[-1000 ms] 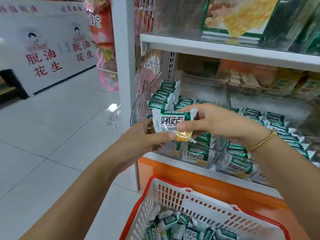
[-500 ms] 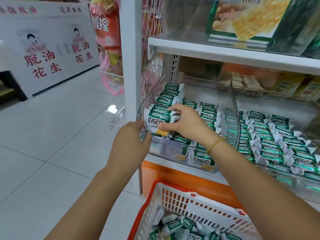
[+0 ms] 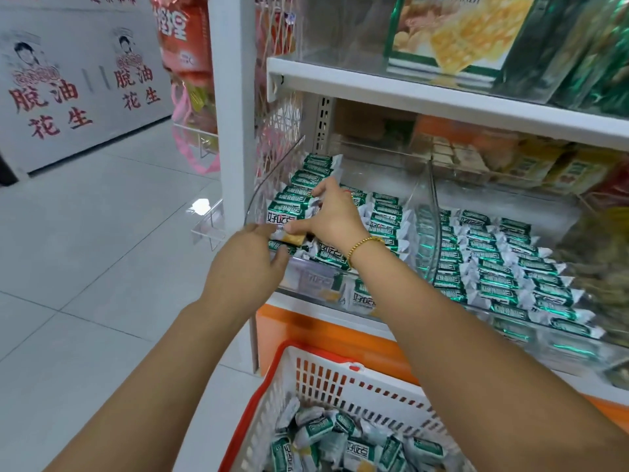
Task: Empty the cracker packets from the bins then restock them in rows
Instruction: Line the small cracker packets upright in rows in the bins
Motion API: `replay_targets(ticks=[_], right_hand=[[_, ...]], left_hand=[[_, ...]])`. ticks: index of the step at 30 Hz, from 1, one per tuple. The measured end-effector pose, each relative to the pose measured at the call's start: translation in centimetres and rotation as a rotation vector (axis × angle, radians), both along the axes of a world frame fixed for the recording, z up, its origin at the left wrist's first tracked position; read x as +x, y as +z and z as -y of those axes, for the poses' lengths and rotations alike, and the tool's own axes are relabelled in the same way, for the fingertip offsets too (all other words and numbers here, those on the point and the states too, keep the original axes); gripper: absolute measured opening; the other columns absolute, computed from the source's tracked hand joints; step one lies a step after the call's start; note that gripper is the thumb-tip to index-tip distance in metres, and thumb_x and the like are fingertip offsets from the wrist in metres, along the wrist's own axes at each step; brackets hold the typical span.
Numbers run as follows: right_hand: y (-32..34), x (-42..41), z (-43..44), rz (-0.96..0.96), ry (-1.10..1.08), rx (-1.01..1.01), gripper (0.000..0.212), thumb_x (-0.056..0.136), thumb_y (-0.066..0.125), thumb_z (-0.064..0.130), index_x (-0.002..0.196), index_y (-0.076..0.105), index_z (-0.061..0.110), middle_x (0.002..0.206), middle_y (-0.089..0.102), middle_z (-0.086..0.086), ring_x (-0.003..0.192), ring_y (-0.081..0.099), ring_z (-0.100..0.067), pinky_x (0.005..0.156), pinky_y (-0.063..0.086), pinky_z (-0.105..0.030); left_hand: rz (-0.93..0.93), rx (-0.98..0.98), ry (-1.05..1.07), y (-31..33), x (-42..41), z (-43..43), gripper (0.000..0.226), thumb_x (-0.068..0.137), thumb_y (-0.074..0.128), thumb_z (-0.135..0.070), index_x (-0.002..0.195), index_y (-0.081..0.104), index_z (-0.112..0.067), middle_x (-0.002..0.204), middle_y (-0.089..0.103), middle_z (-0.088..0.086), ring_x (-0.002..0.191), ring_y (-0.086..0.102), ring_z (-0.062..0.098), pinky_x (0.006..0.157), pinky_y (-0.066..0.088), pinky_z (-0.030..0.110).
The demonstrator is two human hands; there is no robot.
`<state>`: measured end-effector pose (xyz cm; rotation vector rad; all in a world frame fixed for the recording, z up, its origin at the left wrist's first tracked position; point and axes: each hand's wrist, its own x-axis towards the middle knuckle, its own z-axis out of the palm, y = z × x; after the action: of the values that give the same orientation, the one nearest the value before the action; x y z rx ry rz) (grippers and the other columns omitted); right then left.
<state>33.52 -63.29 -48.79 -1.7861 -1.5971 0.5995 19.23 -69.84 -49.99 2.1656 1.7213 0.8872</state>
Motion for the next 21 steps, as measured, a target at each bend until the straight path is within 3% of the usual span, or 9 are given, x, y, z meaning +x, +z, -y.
replay_targets(ticks=[3,5,8,11,14,16,19,21], right_hand=[[0.4,0.0,1.1,0.072,0.037,0.058,0.072,0.066,0.087,0.032,0.120,0.042,0.019,0.114,0.044,-0.005,0.100,0.049,-0.022,0.084,0.045,-0.034],[0.9,0.6,2.6,0.110,0.062,0.109,0.061,0.073,0.082,0.034,0.120,0.044,0.021,0.109,0.047,-0.005,0.092,0.050,-0.019,0.080,0.045,-0.033],[1.9,2.3,6.4,0.167,0.081,0.260,0.023,0.084,0.071,0.028,0.087,0.052,0.015,0.074,0.049,0.004,0.066,0.046,-0.012,0.062,0.041,-0.031],[1.1,4.3,12.3,0.201,0.229,0.231,0.031,0.085,0.070,0.026,0.066,0.047,0.016,0.055,0.044,0.006,0.052,0.039,-0.006,0.054,0.033,-0.024],[-2.4,6.8,18.1,0.252,0.354,-0.021,0.030,0.086,0.068,0.033,0.068,0.051,0.016,0.056,0.048,0.007,0.052,0.045,-0.006,0.053,0.036,-0.020],[-5.8,8.9,20.8,0.311,0.393,-0.242,0.023,0.088,0.066,0.036,0.083,0.059,0.015,0.069,0.054,0.011,0.064,0.050,-0.004,0.061,0.043,-0.022],[-12.1,11.7,23.3,0.363,0.412,-0.644,0.037,0.089,0.064,0.039,0.115,0.056,0.015,0.108,0.061,-0.001,0.089,0.054,-0.015,0.076,0.046,-0.029],[-16.2,12.9,24.7,0.379,0.414,-0.795,0.047,0.091,0.062,0.040,0.127,0.050,0.013,0.122,0.057,-0.007,0.102,0.055,-0.020,0.079,0.044,-0.029]], left_hand=[[0.062,0.068,-0.004,0.1,0.2,0.1,0.029,0.093,0.054,-0.019,0.118,0.066,-0.012,0.117,0.066,0.011,0.100,0.063,0.026,0.084,0.047,0.032],[0.194,0.160,0.013,0.6,0.2,0.6,0.020,0.091,0.056,-0.019,0.100,0.073,-0.011,0.099,0.073,0.007,0.084,0.066,0.020,0.076,0.048,0.026],[0.332,0.209,0.012,1.2,0.2,1.6,0.023,0.091,0.058,-0.024,0.074,0.066,-0.011,0.066,0.065,0.001,0.057,0.054,0.001,0.057,0.038,0.014],[0.296,0.158,-0.119,0.0,0.8,3.5,0.036,0.090,0.057,-0.032,0.058,0.049,-0.018,0.052,0.048,-0.004,0.048,0.043,0.004,0.048,0.030,0.014],[0.083,-0.036,-0.298,-3.2,2.2,5.9,0.038,0.083,0.049,-0.048,0.055,0.043,-0.023,0.049,0.046,-0.005,0.048,0.043,0.006,0.052,0.032,0.021],[-0.082,-0.217,-0.430,-6.1,3.3,7.9,0.033,0.085,0.054,-0.047,0.060,0.046,-0.027,0.055,0.051,-0.007,0.053,0.049,0.005,0.056,0.039,0.026],[-0.280,-0.470,-0.554,-11.1,4.7,10.9,0.015,0.089,0.062,-0.036,0.087,0.060,-0.021,0.081,0.061,-0.008,0.075,0.058,0.011,0.070,0.047,0.027],[-0.392,-0.654,-0.573,-14.4,5.5,12.7,0.026,0.090,0.060,-0.035,0.106,0.059,-0.014,0.098,0.059,0.000,0.090,0.057,0.017,0.078,0.047,0.028]])
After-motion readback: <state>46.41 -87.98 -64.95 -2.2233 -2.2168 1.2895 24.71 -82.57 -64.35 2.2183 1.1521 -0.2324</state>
